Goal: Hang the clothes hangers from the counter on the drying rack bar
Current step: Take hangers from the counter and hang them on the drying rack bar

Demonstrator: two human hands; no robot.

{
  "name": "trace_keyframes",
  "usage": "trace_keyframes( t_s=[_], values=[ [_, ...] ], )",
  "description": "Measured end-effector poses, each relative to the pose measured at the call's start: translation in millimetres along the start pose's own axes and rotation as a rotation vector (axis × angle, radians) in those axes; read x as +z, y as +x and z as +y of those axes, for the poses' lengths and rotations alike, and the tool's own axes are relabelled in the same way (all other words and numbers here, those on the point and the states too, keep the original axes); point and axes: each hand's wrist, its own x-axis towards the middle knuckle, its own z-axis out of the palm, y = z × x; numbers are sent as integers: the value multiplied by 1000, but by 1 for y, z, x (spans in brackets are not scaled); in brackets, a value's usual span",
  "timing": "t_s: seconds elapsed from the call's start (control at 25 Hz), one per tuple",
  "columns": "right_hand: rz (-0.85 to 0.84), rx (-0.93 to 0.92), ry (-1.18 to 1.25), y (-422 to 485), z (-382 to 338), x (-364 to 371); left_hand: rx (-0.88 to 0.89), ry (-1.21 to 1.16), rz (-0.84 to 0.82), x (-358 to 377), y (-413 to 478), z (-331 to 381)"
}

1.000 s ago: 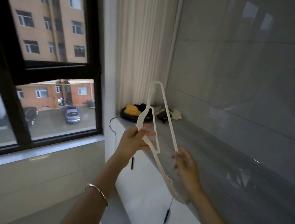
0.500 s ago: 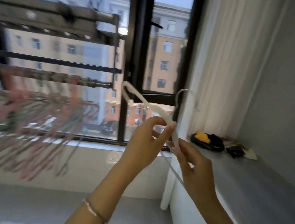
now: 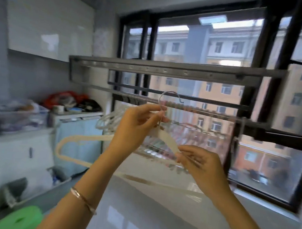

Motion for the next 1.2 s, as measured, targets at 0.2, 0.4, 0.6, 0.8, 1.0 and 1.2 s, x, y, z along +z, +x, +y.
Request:
trace_keyframes(
  t_s=[0.2,0.4,0.6,0.8,1.0,1.2],
  values=[
    [-151,11,63,57,-8,174,-138,-60,132,-164,1,-58],
    [-300,-26,79,122,-8,307,-411,346,-88,-315,4,-119],
    [-257,-235,-129,206,24,402,-536,351,80,-400,26,-179],
    [-198,-196,-407,291,108,426,-559,223,314,-408,84,-278],
    [-141,-30,-726,356,178,412,-575,-46,276,-373,163,-373],
    [-19,98,-802,371,216,401,-541,-365,76,-312,234,-451]
  ],
)
